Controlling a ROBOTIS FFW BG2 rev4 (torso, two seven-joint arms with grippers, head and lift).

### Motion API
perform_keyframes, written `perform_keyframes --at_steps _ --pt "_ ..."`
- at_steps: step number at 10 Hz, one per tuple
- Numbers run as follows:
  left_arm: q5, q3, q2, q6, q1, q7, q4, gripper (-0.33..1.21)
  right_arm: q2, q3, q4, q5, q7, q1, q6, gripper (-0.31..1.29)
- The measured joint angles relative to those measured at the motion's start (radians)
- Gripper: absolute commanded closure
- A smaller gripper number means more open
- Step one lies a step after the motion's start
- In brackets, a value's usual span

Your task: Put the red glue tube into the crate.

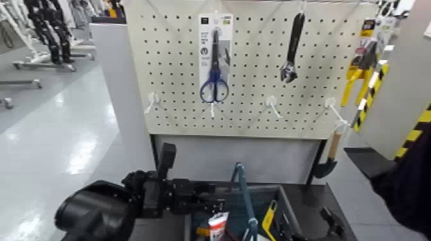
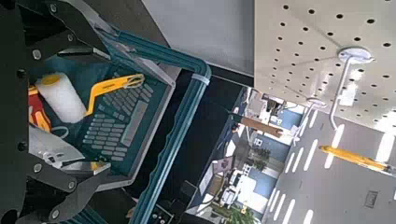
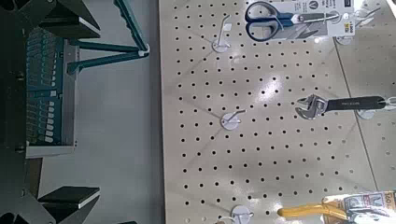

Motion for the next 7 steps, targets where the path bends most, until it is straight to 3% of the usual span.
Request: perform_keyframes --at_steps 3,4,7 --pt "-0.004 0.04 0.002 0.0 0.03 0.019 -0.064 0.18 0.0 -0.003 0.0 0.0 -0.001 0.004 -0.003 0.12" --pt "-0.008 0.071 0.006 -0.003 0.066 0.065 -0.125 0.13 0.0 -0.005 -0.001 0.0 -0.001 0.006 -0.006 0.12" --pt "-0.009 0.198 0.008 -0.099 0.275 0.337 -0.345 0.11 0.0 -0.015 -0.004 -0.003 -0.007 0.028 -0.019 0.12"
